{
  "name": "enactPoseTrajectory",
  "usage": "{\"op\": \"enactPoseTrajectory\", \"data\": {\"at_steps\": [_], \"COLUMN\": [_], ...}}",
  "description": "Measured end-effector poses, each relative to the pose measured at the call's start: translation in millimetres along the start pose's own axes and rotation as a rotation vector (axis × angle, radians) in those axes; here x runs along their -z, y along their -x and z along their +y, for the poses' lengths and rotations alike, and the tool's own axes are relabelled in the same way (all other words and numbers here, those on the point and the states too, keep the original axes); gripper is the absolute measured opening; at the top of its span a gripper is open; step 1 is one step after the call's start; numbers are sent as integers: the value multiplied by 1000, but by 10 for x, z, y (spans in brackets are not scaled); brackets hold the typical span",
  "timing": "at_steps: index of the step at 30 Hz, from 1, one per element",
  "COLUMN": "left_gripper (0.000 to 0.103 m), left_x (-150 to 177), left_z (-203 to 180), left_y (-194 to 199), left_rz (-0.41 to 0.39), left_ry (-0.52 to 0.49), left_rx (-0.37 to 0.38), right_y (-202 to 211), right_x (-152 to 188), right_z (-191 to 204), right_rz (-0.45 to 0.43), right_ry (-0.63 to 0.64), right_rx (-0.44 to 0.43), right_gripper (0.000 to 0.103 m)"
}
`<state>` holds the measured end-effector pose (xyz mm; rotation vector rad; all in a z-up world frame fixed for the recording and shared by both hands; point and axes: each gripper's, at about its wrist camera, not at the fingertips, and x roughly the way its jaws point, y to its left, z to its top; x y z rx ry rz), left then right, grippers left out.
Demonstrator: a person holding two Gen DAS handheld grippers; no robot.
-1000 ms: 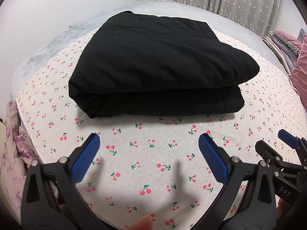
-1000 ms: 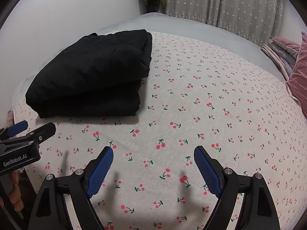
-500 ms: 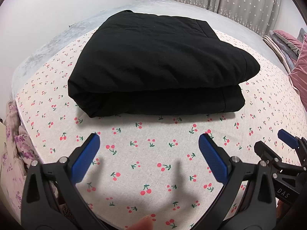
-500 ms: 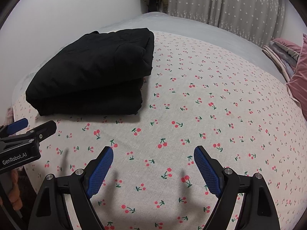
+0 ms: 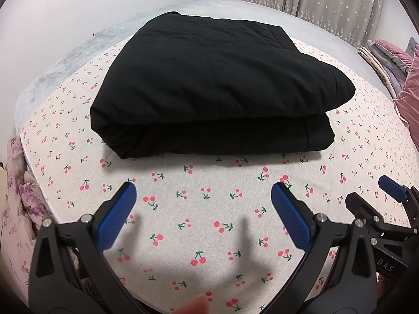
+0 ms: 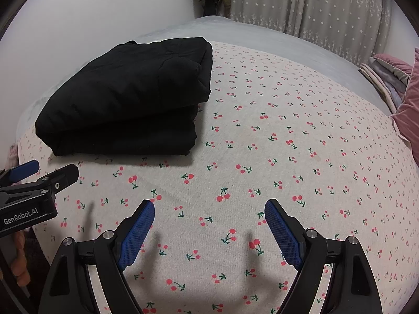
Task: Fold large clothes
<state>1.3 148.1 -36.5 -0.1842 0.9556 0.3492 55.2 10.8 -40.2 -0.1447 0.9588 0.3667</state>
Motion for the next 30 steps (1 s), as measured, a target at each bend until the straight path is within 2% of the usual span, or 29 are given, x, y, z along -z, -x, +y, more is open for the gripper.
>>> {"op": "enactPoseTrajectory", "data": {"at_steps": [30], "left_gripper": [102], "left_x": [-31], "left_z": [7], "left_y": [-13], "left_rz": [-5], "left_ry": [-12], "left_rx": [-12], "right_y": [-8], "right_x": [25], "right_z": [3], "right_rz": [5], "right_ry": [10], "right_rx": [-1], "right_gripper": [87]}}
